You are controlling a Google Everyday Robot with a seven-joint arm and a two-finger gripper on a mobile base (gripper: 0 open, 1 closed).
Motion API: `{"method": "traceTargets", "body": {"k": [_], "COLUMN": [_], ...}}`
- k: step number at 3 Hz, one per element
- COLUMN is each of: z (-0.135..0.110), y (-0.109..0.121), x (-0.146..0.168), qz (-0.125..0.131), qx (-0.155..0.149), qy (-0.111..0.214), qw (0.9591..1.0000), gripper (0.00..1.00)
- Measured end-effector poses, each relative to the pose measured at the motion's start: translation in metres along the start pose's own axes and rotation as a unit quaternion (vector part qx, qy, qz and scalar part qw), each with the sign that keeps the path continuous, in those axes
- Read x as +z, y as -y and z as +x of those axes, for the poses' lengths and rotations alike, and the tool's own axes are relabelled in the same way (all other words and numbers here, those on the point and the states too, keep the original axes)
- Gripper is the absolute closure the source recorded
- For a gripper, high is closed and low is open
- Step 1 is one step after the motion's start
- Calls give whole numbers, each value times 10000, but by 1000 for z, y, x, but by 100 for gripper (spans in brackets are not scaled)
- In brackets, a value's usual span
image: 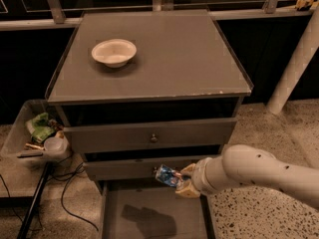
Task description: Place redbull can into bottom drawer
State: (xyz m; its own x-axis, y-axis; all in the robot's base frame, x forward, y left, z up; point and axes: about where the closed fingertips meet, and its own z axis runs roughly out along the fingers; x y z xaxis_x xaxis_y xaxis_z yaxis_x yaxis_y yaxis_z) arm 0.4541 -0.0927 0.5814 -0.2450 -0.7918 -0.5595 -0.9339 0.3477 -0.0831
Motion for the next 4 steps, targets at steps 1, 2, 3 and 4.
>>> {"method": "traceTargets", "body": {"k": [1,2,3,4], "z": [18,38,60,84], "y": [-11,-14,-18,-14], "x": [30,57,83,105], "qz": [-29,125,155,169], "qx": [144,216,125,173], "qy": [132,283,300,310], "qw": [9998,9993,9994,9992], "gripper": [100,100,100,100]}}
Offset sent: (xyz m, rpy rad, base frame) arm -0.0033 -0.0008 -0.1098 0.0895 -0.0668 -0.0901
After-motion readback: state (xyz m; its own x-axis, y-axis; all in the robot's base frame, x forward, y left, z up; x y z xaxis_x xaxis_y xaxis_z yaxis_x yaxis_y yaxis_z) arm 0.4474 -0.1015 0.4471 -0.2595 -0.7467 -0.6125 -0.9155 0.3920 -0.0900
